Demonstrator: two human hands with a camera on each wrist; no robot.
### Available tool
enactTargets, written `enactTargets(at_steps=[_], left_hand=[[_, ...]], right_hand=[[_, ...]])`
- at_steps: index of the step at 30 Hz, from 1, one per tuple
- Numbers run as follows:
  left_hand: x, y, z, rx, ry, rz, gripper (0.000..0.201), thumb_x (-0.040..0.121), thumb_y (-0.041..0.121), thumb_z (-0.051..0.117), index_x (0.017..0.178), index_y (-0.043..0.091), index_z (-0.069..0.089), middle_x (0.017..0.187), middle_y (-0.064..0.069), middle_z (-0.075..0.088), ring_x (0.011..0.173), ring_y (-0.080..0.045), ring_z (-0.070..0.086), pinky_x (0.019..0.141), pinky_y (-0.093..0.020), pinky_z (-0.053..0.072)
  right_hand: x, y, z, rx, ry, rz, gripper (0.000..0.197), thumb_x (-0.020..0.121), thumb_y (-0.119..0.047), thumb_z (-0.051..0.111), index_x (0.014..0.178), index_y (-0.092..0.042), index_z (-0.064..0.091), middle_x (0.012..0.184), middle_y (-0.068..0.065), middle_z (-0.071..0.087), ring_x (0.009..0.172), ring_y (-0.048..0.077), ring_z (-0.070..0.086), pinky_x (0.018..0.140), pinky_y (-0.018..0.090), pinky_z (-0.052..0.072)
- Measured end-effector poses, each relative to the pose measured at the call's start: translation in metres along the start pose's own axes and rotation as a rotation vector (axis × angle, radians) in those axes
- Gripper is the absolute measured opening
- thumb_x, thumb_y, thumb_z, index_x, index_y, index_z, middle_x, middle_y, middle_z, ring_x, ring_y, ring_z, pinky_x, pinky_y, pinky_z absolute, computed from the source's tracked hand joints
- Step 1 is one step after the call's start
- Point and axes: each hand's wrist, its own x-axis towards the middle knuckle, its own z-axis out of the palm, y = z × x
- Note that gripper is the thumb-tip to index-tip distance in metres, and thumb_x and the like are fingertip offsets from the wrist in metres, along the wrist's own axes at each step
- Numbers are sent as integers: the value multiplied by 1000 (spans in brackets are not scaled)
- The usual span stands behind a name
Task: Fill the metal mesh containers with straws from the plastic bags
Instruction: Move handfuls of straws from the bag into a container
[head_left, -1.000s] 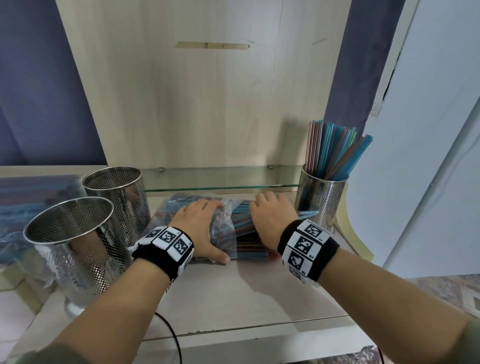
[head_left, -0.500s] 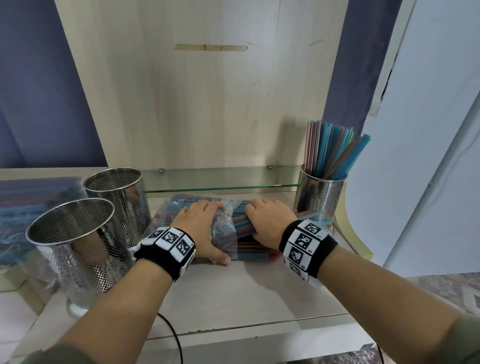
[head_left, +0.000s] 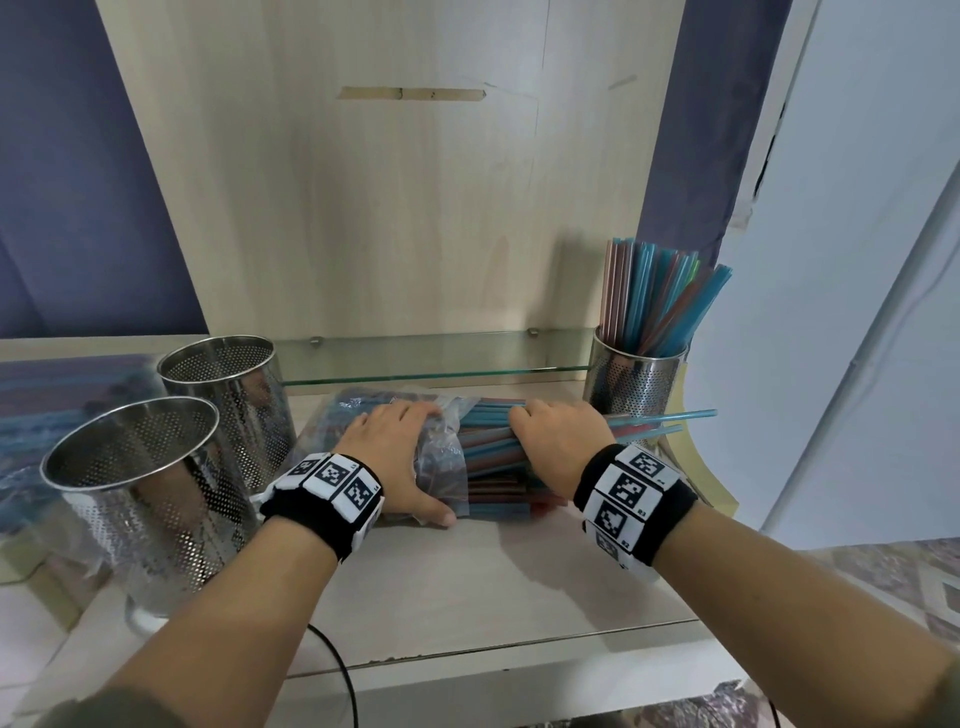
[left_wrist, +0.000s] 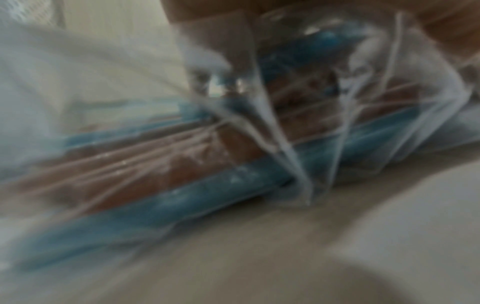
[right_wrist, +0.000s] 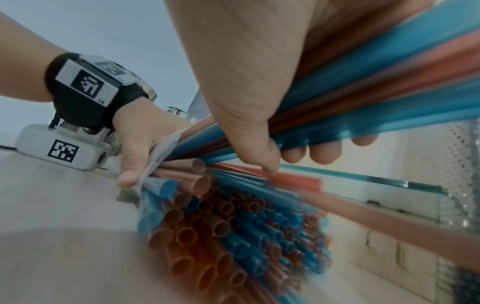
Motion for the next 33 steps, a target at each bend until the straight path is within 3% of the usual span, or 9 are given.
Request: enactTargets(at_steps=[5, 8, 12, 15, 18, 23, 26, 33], left_hand=[[0, 1, -1, -1, -6, -6, 125, 43, 76, 79, 145, 33, 22, 149, 3, 34, 137, -23, 35, 116, -44, 28], [0, 1, 0, -4, -7, -9, 125, 42, 76, 79, 145, 33, 22, 149, 3, 34, 137, -22, 35, 116, -44, 28], [0, 2, 0, -1, -11, -13, 126, 43, 76, 79, 146, 32, 23, 150, 2, 34, 137, -23, 35, 116, -44, 29], [-1, 3, -1, 3, -16, -17, 125, 43, 76, 79, 146, 32, 22, 150, 2, 34, 137, -23, 35, 115, -44, 29], [-2, 4, -1, 13, -13, -17, 125, 44, 76, 79, 146, 32, 22, 150, 2, 33, 137, -23, 34, 115, -43, 29], [-1, 4, -1, 8, -12, -13, 123, 44, 75, 80, 145, 33, 23, 150, 3, 33, 136, -22, 35, 115, -43, 30], [-1, 5, -1, 6, -10, -14, 122, 44, 74, 80, 145, 33, 24, 149, 3, 34, 136, -22, 35, 114, -43, 30], [-1, 5, -1, 8, -8, -14, 121, 45, 73, 80, 145, 33, 24, 149, 3, 34, 136, -22, 35, 114, -42, 30]], right_hand=[[-6, 9, 2, -34, -27, 9, 26, 99, -15, 44, 125, -16, 46, 106, 3, 63, 92, 28, 64, 78, 40, 50], [-10, 21, 6, -2, -37, 27, 30, 100, -19, 46, 130, -21, 44, 105, 1, 64, 90, 26, 64, 68, 36, 42], [-15, 36, 14, 125, -87, 41, 44, 98, -32, 53, 138, -24, 37, 108, 1, 66, 93, 26, 65, 73, 36, 50], [-16, 42, 16, 172, -154, 42, 34, 95, -40, 58, 123, -22, 52, 109, -1, 66, 100, 23, 64, 80, 35, 50], [-12, 46, 15, 170, -184, 46, 30, 93, -45, 60, 113, -22, 57, 103, -2, 64, 99, 21, 62, 81, 35, 49], [-7, 51, 14, 180, -190, 63, 31, 91, -44, 64, 110, -20, 61, 104, 0, 57, 96, 21, 58, 84, 36, 52], [-7, 53, 14, 180, -225, 67, 25, 91, -40, 64, 108, -21, 62, 91, -4, 59, 83, 18, 57, 80, 33, 53], [-18, 65, 13, 150, -201, 62, 23, 93, -41, 61, 108, -25, 57, 88, -10, 55, 80, 15, 53, 78, 32, 52]])
